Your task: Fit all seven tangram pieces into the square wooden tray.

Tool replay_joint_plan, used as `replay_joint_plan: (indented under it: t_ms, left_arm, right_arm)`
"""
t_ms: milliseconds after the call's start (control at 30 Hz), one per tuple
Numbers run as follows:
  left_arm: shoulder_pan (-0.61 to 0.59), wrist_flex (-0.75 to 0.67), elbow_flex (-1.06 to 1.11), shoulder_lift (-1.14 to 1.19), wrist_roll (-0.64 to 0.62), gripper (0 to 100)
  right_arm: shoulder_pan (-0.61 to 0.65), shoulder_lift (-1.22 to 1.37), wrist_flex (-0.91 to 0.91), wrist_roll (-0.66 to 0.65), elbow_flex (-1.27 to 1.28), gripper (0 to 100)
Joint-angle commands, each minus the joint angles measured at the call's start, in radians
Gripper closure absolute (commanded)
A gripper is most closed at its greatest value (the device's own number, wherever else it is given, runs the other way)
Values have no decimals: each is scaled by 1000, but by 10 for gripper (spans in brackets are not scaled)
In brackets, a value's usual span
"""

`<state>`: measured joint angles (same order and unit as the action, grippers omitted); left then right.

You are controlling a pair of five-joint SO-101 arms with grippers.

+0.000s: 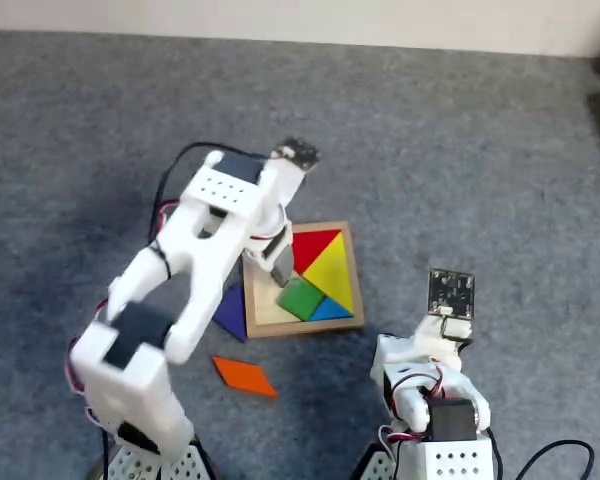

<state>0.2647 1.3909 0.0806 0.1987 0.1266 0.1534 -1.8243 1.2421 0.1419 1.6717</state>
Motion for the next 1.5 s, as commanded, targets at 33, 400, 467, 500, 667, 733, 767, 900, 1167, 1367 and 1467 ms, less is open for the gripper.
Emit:
replay_joint_plan:
  t_ms: [33, 400, 467, 500, 667, 733, 767, 900, 1167, 1367, 1467]
  left_arm:
    - [15, 6, 48, -211, -38, 737]
    - [-67, -31, 220, -486, -41, 740]
    - [-88, -40, 252, -532, -41, 737]
    - [-97, -49, 268, -553, -41, 737]
    - [-177, -92, 309, -619, -41, 737]
    - [-219, -114, 311, -618, -41, 737]
    - [-236, -124, 311, -613, -41, 737]
    - [-263, -137, 288, -524, -35, 736]
    - [-266, -133, 73, -194, 86, 736]
    - [-268, -130, -162, 56, 112, 736]
    - [-269, -129, -283, 180, 160, 736]
  right_arm:
    - [-15, -13, 7, 11, 116, 993]
    - [-15, -13, 8, 6, 116, 993]
    - [-15, -13, 8, 6, 116, 993]
    - [-15, -13, 8, 6, 116, 993]
    - [-15, -13, 8, 6, 116, 993]
    - [-15, -13, 8, 6, 116, 993]
    - [-15, -13, 8, 6, 116, 993]
    - [-15, -13, 8, 6, 116, 993]
    - [-15, -13, 8, 6, 116, 993]
    - [-15, -13, 8, 6, 116, 993]
    - [-15, -13, 8, 6, 116, 993]
